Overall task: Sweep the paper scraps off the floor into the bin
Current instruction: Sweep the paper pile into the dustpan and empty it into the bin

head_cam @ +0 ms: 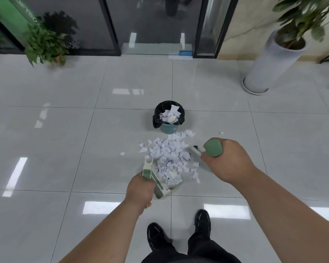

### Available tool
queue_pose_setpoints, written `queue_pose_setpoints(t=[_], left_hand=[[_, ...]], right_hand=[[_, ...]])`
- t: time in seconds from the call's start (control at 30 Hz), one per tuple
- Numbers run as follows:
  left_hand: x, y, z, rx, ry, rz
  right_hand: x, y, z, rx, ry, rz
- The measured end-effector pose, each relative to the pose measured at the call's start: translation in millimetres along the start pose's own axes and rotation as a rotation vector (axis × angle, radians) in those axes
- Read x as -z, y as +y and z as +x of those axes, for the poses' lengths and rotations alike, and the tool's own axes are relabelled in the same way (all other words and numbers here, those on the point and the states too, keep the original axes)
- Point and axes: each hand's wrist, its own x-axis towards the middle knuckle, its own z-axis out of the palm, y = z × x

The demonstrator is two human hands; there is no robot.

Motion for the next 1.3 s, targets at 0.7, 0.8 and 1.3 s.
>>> queue_pose_setpoints(t=[0.7, 0.8, 1.3], left_hand=[[59.8, -24.7, 15.3, -0.004, -0.066, 0.049], [64.1, -28.5, 7.7, -0.009, -0.079, 0.062], [120.3, 12.8, -67.2, -0.175, 0.005, -0.064]], right_hand=[[7.4, -54.8, -46.5, 0.001, -0.011, 0.191], [-1.1, -50.2, -47.3, -0.009, 0.029, 0.097], [-8.0, -71.7, -23.6, -0.039, 0.043, -0.058]])
